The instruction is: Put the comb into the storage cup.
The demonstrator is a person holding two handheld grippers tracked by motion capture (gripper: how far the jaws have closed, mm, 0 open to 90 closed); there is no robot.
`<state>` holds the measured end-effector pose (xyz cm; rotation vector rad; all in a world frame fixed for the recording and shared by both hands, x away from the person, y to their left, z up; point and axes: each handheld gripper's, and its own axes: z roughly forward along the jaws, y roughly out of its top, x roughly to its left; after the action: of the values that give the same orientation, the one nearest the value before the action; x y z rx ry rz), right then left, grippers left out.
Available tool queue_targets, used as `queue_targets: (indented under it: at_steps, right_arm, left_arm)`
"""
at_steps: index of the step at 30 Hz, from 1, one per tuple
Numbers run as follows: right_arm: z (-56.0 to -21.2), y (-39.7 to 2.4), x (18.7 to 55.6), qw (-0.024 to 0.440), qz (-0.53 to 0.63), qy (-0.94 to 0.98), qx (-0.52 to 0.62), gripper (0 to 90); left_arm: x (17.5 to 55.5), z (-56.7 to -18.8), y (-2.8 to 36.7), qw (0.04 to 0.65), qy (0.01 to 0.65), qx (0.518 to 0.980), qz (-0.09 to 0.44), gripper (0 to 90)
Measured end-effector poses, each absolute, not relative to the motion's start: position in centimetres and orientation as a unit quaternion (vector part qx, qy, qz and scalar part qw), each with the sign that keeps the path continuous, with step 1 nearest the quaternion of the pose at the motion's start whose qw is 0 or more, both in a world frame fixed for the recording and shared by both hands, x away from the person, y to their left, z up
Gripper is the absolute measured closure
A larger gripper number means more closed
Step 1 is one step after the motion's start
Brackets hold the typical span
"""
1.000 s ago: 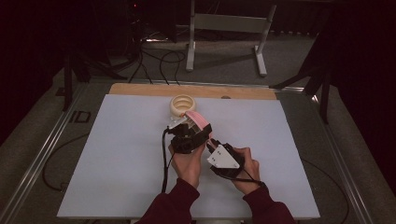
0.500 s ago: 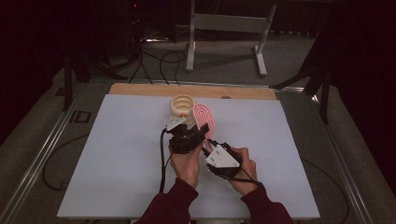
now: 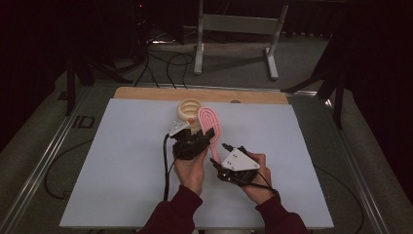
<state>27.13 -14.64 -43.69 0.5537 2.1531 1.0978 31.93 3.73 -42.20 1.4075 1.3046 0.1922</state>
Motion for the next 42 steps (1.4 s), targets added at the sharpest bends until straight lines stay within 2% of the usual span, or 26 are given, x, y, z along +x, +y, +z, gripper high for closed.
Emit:
queue_targets:
  at_steps: [14,40,42]
  right_arm:
    - [-44.3,-15.5,27.5,0.282,0.417,0.828,0.246,19.0]
    - [-45.4,-18.0,28.2,0.201,0.443,0.819,0.305,8.1]
    - [-45.5,-18.2,28.2,0.206,0.442,0.817,0.308,7.6]
  left_arm:
    - [32.0,-42.3,4.2,0.569,0.547,0.609,0.084,66.1]
    - [32.2,-42.1,5.5,0.581,0.5,0.632,0.113,66.1]
    - [32.2,-42.0,5.7,0.58,0.497,0.634,0.116,66.1]
